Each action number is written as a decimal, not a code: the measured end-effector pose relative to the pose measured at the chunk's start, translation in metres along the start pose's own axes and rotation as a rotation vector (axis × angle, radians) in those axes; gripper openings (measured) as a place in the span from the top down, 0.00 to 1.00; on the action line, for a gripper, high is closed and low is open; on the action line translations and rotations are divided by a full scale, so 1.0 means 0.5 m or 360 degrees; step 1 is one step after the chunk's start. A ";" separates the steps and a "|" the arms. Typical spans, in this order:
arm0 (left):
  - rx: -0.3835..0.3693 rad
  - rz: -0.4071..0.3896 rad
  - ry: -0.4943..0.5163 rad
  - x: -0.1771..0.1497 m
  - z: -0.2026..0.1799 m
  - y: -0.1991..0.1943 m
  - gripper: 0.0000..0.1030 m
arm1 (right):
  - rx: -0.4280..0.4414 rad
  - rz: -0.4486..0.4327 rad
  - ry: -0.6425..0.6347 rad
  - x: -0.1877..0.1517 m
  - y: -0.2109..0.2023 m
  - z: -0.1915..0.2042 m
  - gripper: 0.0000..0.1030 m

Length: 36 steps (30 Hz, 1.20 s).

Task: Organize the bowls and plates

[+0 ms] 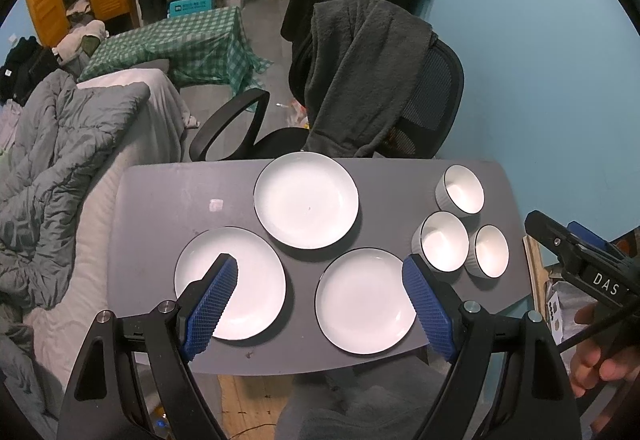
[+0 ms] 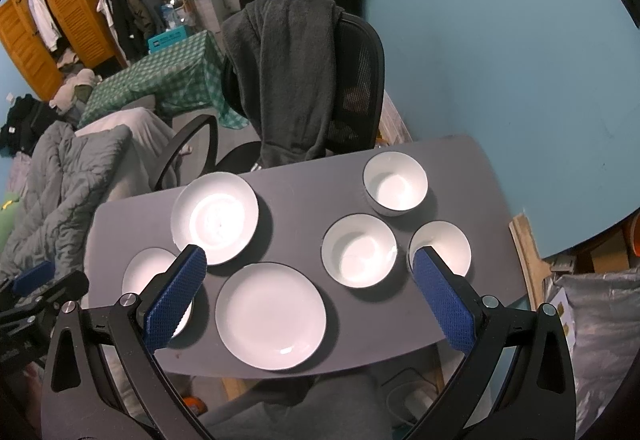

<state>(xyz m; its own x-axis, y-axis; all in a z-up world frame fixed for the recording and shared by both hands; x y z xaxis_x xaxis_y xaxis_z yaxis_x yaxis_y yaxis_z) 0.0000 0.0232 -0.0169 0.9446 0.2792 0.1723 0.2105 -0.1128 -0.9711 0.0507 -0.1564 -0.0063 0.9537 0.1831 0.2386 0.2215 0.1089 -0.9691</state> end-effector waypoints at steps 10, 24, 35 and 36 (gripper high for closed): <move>0.0001 0.0011 -0.0002 0.006 -0.001 0.008 0.17 | 0.0004 0.0006 0.0001 0.005 -0.001 0.003 0.01; -0.0029 0.0036 -0.0003 -0.002 0.005 0.009 0.17 | -0.0001 0.0016 0.0002 -0.007 0.013 0.008 0.01; -0.0037 0.0045 -0.0016 0.001 0.007 0.009 0.17 | -0.0004 0.0025 0.0005 -0.006 0.013 0.000 0.01; -0.0038 0.0044 -0.0016 0.001 0.007 0.009 0.17 | -0.0003 0.0024 0.0003 -0.005 0.014 0.000 0.01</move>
<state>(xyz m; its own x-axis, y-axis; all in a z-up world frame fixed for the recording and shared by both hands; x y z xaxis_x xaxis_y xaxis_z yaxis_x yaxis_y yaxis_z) 0.0005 0.0264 -0.0217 0.9476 0.2851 0.1438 0.1905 -0.1433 -0.9712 0.0500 -0.1560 -0.0134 0.9574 0.1827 0.2237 0.2073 0.1046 -0.9727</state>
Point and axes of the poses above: each gripper's, at about its wrist camera, not at the fingertips, and y roughly the way its jaws point, z to its left, x to its top, the point moved 1 cm from there along y, roughly the way its jaws point, and after that the axes turned 15 degrees about z, right-handed, at the moved point
